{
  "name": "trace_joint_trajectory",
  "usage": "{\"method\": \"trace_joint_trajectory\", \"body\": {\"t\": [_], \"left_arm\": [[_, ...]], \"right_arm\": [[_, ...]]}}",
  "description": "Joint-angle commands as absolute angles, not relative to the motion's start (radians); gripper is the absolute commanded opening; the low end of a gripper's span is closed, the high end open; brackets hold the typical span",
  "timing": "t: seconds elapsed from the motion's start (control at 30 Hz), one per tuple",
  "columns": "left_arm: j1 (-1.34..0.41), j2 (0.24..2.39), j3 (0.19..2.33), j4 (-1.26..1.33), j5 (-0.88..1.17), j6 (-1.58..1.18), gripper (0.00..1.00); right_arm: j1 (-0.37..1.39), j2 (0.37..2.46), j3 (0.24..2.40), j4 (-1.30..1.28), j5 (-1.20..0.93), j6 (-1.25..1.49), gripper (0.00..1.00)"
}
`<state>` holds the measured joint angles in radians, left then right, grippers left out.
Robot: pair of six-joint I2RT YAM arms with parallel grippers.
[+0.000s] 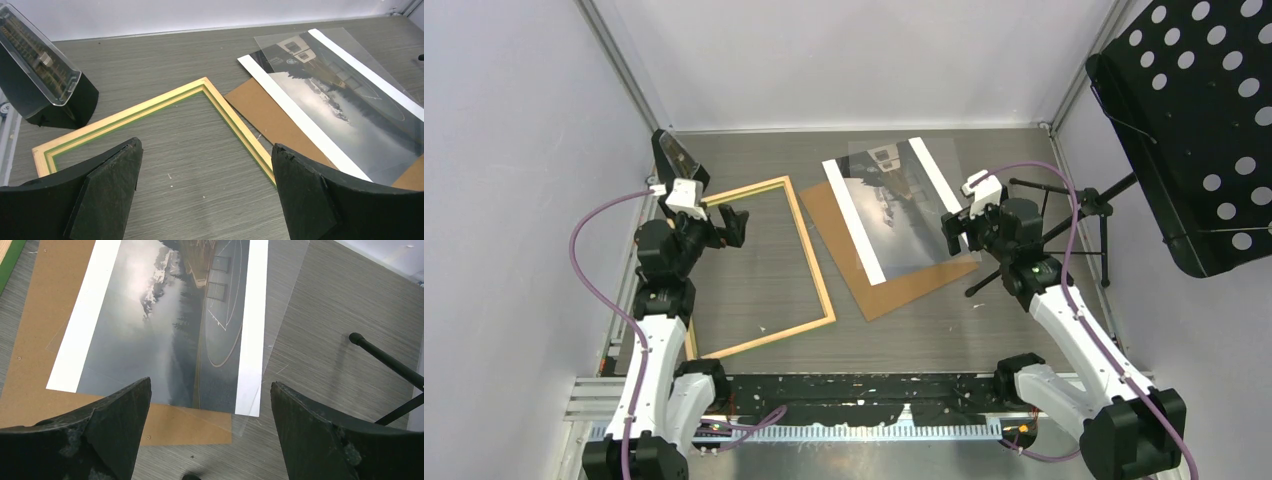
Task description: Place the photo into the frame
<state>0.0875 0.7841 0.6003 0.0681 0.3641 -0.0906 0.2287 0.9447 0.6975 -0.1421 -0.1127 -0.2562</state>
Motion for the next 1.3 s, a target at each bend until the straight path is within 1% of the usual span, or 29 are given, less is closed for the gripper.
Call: {"method": "trace_joint_trajectory", "body": {"t": [0.0,0.3,0.5,0.67,0.77,0.83,1.0,1.17,1.27], "left_arm": [[0.092,0.787,0.633,0.091,0.375,-0.112,0.99],[0.091,0.784,0.639,0.054,0.382,-0.110,0.99],[0.092,0.799,0.711,-0.082,0.436,-0.073,0.99],[0.079,0.839,0.773,-0.165,0.460,-0.082,0.99],[0.038,0.885,0.810,-0.207,0.428,-0.072,0.99],[0.011,0.913,0.827,-0.215,0.413,-0.069,0.99],[-0.131,1.010,0.889,-0.220,0.361,-0.094,0.99],[-0.262,1.160,1.001,-0.235,0.337,-0.146,0.99],[-0.315,1.293,1.092,-0.253,0.331,-0.177,0.99]], "right_arm": [[0.232,0.912,0.708,-0.087,-0.106,-0.256,0.95],[0.232,0.938,0.724,-0.103,-0.116,-0.256,0.95],[0.232,0.973,0.772,-0.151,-0.078,-0.241,0.95],[0.231,1.042,0.842,-0.197,-0.047,-0.236,0.96],[0.231,1.097,0.881,-0.205,-0.011,-0.233,0.95],[0.232,1.149,0.917,-0.208,0.052,-0.210,0.95],[0.232,1.306,1.011,-0.209,0.124,-0.153,0.95],[0.231,1.456,1.100,-0.210,0.163,-0.099,0.95],[0.229,1.528,1.156,-0.228,0.176,-0.081,0.96]]}}
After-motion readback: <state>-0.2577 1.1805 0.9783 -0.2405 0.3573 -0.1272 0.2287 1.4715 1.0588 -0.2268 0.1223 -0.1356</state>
